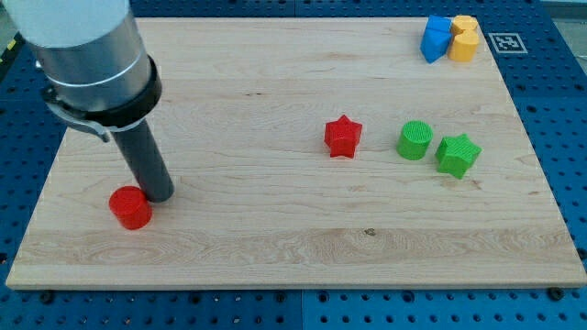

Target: Move your arm towards center

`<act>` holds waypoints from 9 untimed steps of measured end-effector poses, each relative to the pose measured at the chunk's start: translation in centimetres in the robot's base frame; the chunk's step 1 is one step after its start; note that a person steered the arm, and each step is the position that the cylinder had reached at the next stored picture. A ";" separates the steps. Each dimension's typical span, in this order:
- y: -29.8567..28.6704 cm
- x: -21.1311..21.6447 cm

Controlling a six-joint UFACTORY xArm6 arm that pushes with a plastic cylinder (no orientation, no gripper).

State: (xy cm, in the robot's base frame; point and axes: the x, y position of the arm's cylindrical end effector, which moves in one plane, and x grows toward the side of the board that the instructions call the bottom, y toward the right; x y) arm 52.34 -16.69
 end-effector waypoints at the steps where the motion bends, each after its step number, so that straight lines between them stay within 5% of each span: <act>1: -1.2 -1.1; 2: -2.0 -2.3; 4: -2.0 3.5; 6: -3.2 -2.4; 9: -4.6 -4.5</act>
State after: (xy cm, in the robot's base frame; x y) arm 47.86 -21.25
